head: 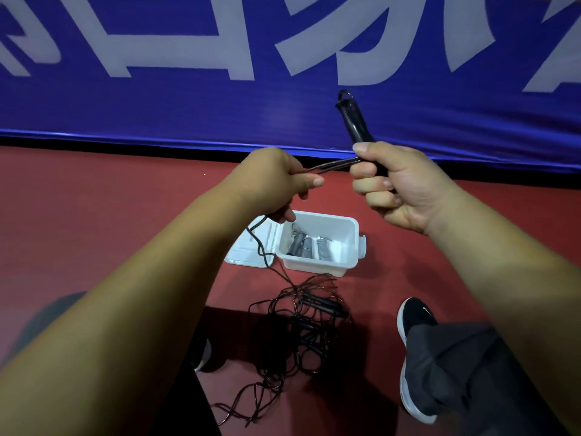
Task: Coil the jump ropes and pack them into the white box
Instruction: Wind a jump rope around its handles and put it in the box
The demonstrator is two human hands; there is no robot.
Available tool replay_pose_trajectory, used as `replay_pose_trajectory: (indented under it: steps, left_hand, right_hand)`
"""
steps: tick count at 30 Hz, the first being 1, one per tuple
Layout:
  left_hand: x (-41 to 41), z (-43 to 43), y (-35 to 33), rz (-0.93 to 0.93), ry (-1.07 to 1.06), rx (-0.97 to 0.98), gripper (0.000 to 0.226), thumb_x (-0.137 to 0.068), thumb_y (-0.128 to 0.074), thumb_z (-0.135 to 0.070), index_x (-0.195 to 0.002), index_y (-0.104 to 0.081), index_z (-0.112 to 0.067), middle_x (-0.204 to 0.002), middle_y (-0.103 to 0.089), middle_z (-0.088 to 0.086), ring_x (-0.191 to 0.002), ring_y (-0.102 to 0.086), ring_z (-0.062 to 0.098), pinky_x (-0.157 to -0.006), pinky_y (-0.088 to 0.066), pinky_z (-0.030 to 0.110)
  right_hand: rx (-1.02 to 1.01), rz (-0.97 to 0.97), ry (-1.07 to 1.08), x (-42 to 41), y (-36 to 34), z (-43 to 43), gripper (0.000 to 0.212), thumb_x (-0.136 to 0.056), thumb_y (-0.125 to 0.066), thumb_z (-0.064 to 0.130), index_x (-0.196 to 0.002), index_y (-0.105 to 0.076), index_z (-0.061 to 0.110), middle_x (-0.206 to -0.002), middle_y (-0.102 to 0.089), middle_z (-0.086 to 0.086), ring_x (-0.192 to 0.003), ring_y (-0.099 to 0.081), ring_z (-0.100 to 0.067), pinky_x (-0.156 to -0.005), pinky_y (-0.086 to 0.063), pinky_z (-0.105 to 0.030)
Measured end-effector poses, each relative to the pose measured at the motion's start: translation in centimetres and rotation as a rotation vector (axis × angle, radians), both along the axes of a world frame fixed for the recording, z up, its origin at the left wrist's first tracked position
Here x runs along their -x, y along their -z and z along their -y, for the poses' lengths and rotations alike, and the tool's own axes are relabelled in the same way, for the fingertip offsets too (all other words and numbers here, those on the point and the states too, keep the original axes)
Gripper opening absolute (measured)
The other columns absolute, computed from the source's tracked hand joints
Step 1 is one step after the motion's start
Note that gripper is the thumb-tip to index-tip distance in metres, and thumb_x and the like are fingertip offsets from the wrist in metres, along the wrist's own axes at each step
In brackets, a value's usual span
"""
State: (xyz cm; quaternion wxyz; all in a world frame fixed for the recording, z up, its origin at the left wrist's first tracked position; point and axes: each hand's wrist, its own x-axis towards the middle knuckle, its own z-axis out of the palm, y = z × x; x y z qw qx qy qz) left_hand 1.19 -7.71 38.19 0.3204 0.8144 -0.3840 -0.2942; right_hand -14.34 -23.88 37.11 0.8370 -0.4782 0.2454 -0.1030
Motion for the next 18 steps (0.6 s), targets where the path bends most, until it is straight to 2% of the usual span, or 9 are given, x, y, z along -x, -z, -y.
replay_pose_trajectory:
  steps: [3, 6, 8, 9, 11, 12, 14, 16, 18]
  left_hand:
    - [0.2, -0.7, 0.1, -0.128, 0.034, 0.102, 0.041, -0.104, -0.063, -0.04, -0.092, -0.068, -0.002, -0.066, -0.06, 0.017, -0.059, -0.072, 0.025, -0.057, -0.062, 0.033]
    - [-0.5, -1.6, 0.4, -0.304, 0.102, 0.258, 0.038, -0.111, -0.05, -0.037, -0.096, -0.067, -0.008, -0.064, -0.041, 0.003, -0.056, -0.038, 0.017, -0.057, -0.043, 0.025]
    - [-1.1, -2.3, 0.5, -0.415, 0.156, 0.322, 0.035, -0.113, -0.045, -0.032, -0.104, -0.071, -0.01, -0.073, -0.042, 0.003, -0.063, -0.03, 0.017, -0.06, -0.035, 0.024]
    - [-1.4, -2.6, 0.5, -0.374, 0.205, 0.315, 0.033, -0.113, -0.046, -0.03, -0.109, -0.073, -0.011, -0.078, -0.048, 0.003, -0.066, -0.034, 0.016, -0.062, -0.036, 0.024]
    - [-1.8, -3.2, 0.6, -0.169, 0.309, 0.239, 0.027, -0.112, -0.05, -0.025, -0.119, -0.075, -0.018, -0.088, -0.064, -0.005, -0.078, -0.052, 0.014, -0.072, -0.042, 0.024]
    - [-1.9, -3.3, 0.9, -0.089, 0.337, 0.188, 0.025, -0.111, -0.053, -0.022, -0.12, -0.076, -0.02, -0.093, -0.071, -0.011, -0.088, -0.059, 0.013, -0.08, -0.045, 0.026]
    - [-2.1, -3.1, 1.5, -0.004, 0.316, 0.089, 0.022, -0.107, -0.059, -0.019, -0.117, -0.078, -0.026, -0.098, -0.077, -0.014, -0.099, -0.066, 0.008, -0.092, -0.048, 0.031]
    - [-2.2, -2.7, 2.2, 0.122, 0.293, 0.018, 0.019, -0.102, -0.067, -0.018, -0.11, -0.08, -0.03, -0.097, -0.079, -0.014, -0.098, -0.069, 0.003, -0.096, -0.051, 0.034]
    - [-2.5, -2.2, 2.9, 0.225, 0.251, 0.019, 0.018, -0.098, -0.071, -0.016, -0.105, -0.081, -0.03, -0.092, -0.079, -0.011, -0.089, -0.07, 0.005, -0.088, -0.055, 0.033]
  right_hand:
    - [-0.011, 0.026, 0.023, 0.3, -0.5, 0.2, 0.023, -0.106, -0.058, 0.019, -0.085, -0.048, 0.023, -0.07, -0.045, 0.006, -0.052, -0.023, -0.002, -0.037, -0.009, -0.016]
    - [-0.02, 0.034, 0.031, 0.6, -0.7, 0.6, 0.022, -0.105, -0.06, 0.021, -0.088, -0.046, 0.023, -0.071, -0.046, 0.006, -0.051, -0.025, -0.002, -0.035, -0.012, -0.015]
    - [-0.011, 0.026, 0.032, 0.9, -0.7, 0.8, 0.023, -0.105, -0.061, 0.022, -0.087, -0.046, 0.023, -0.071, -0.047, 0.006, -0.051, -0.025, -0.002, -0.035, -0.013, -0.015]
    - [-0.008, 0.022, 0.028, 1.0, -0.7, 0.9, 0.023, -0.105, -0.061, 0.022, -0.087, -0.046, 0.023, -0.072, -0.047, 0.005, -0.051, -0.026, -0.002, -0.035, -0.013, -0.015]
    - [-0.002, 0.005, -0.006, 1.2, -0.8, 0.9, 0.023, -0.104, -0.061, 0.023, -0.087, -0.046, 0.022, -0.072, -0.048, 0.005, -0.051, -0.025, -0.002, -0.035, -0.013, -0.015]
    - [0.007, -0.007, -0.038, 1.3, -0.8, 0.9, 0.023, -0.103, -0.062, 0.024, -0.087, -0.046, 0.022, -0.072, -0.048, 0.005, -0.051, -0.025, -0.002, -0.034, -0.013, -0.015]
    - [0.028, -0.04, -0.113, 1.5, -0.7, 0.6, 0.021, -0.101, -0.064, 0.024, -0.088, -0.047, 0.021, -0.072, -0.049, 0.005, -0.051, -0.025, -0.001, -0.034, -0.013, -0.014]
    - [0.055, -0.075, -0.176, 1.5, -0.4, 0.1, 0.02, -0.102, -0.063, 0.022, -0.088, -0.048, 0.021, -0.072, -0.049, 0.004, -0.05, -0.024, -0.002, -0.034, -0.013, -0.014]
    - [0.071, -0.09, -0.23, 1.4, -0.2, -0.5, 0.022, -0.099, -0.065, 0.021, -0.086, -0.048, 0.021, -0.072, -0.049, 0.003, -0.05, -0.024, -0.002, -0.034, -0.013, -0.014]
